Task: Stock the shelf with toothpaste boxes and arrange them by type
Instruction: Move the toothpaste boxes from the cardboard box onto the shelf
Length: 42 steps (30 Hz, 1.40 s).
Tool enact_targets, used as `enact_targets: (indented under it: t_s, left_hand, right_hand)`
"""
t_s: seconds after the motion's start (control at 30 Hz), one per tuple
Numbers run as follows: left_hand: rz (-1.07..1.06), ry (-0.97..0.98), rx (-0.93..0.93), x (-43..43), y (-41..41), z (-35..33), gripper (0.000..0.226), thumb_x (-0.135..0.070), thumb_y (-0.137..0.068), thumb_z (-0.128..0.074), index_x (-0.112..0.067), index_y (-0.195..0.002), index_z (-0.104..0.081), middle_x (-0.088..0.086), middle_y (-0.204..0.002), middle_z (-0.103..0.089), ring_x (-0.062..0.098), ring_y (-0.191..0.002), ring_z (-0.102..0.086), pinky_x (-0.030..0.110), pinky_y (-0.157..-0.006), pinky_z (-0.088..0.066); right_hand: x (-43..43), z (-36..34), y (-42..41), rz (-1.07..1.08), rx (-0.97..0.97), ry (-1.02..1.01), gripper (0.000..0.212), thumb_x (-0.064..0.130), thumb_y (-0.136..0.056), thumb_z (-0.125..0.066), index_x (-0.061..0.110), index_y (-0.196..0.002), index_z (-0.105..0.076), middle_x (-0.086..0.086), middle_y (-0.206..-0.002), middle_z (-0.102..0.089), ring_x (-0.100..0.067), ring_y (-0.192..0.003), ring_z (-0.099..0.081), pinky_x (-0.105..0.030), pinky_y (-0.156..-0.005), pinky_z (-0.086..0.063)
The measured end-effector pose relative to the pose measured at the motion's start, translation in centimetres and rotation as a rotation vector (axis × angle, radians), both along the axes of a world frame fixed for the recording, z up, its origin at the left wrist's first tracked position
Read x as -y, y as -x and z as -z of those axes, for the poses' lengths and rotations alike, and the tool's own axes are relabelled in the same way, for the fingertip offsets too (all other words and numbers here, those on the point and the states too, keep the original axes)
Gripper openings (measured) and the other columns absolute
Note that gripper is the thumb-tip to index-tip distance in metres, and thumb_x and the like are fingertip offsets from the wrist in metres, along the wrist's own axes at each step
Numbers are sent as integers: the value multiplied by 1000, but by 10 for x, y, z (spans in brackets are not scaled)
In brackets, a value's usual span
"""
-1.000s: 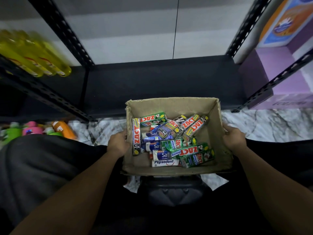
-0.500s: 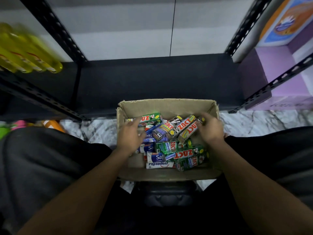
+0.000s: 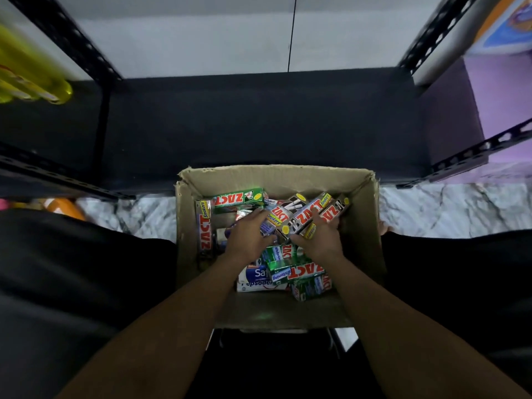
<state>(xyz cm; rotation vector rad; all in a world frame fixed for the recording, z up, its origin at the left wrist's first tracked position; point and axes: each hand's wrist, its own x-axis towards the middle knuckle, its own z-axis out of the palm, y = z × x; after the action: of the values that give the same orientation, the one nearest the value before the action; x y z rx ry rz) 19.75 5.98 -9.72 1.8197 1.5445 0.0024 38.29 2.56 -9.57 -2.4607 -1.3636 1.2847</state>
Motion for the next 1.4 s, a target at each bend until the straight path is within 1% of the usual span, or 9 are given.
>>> enact_targets:
  t_s: [0.1,0.27,0.4,0.57,0.7,0.83,1.07,1.27,1.4]
  left_hand:
    - [-8,20,33,-3,5,6,75,-35,-85,-75,-21,-150,-41,5,-147,-51,26,-127,-52,36,-104,-43]
    - [2,82,20,-6,8,7,83,-33,-81,-80,-28,-152,-37,7,-129,-64,24,-103,-62,29,-85,-47]
    - [22,81,-6,-9,10,6,84,-33,-81,-81,-29,-152,-37,9,-116,-69,22,-83,-61,24,-72,-40]
    - [8,39,12,-4,12,3,75,-29,-82,-78,-20,-148,-45,6,-114,-71,24,-96,-65,27,-78,-46]
    - [-10,11,14,-3,18,-13,59,-25,-83,-77,-10,-136,-57,12,-115,-70,27,-99,-65,27,-79,-47]
    - [31,-32,1,-9,26,-35,61,-25,-85,-74,-8,-140,-54,14,-123,-67,27,-105,-63,30,-86,-48]
    - [136,-165,3,-32,40,-114,55,-36,-85,-75,-25,-137,-59,7,-92,-76,14,-68,-66,25,-71,-47]
    - [189,-472,155,-29,52,-223,50,-38,-80,-80,-24,-126,-68,-1,-118,-72,14,-102,-68,36,-91,-54]
    - [194,-649,204,-12,64,-298,49,-37,-78,-82,-25,-124,-70,-6,-118,-71,6,-100,-66,34,-92,-54]
  right_hand:
    - [0,5,1,27,29,23,91,47,-83,-73,35,-154,-18,-22,-157,1,-39,-130,-44,-42,-105,-43]
    - [6,17,-5,111,-123,30,84,41,-90,-65,45,-153,-10,-18,-147,-34,-36,-128,-46,-50,-102,-46]
    - [11,14,-7,182,-194,26,76,23,-95,-61,46,-152,-16,-12,-150,-26,-33,-123,-49,-47,-100,-49]
    - [15,9,-6,191,-163,0,71,33,-92,-65,31,-153,-28,-12,-144,-37,-31,-128,-46,-43,-104,-45]
    - [15,-5,-8,130,-83,-44,60,26,-92,-65,20,-147,-42,-15,-127,-61,-29,-112,-60,-36,-92,-52]
    - [9,-35,-17,74,20,-54,43,26,-94,-55,19,-136,-56,-19,-111,-67,-37,-102,-62,-39,-82,-51]
    - [10,-119,-41,-19,82,-225,31,39,-93,-54,15,-103,-71,-11,-82,-69,-32,-89,-65,-32,-65,-44]
    - [16,-224,-45,-234,55,-564,34,22,-88,-65,19,-121,-70,-2,-114,-73,-15,-108,-66,-16,-83,-42]
    - [27,-301,-54,-251,-4,-797,34,14,-85,-69,22,-117,-72,6,-108,-74,6,-91,-65,-1,-76,-41]
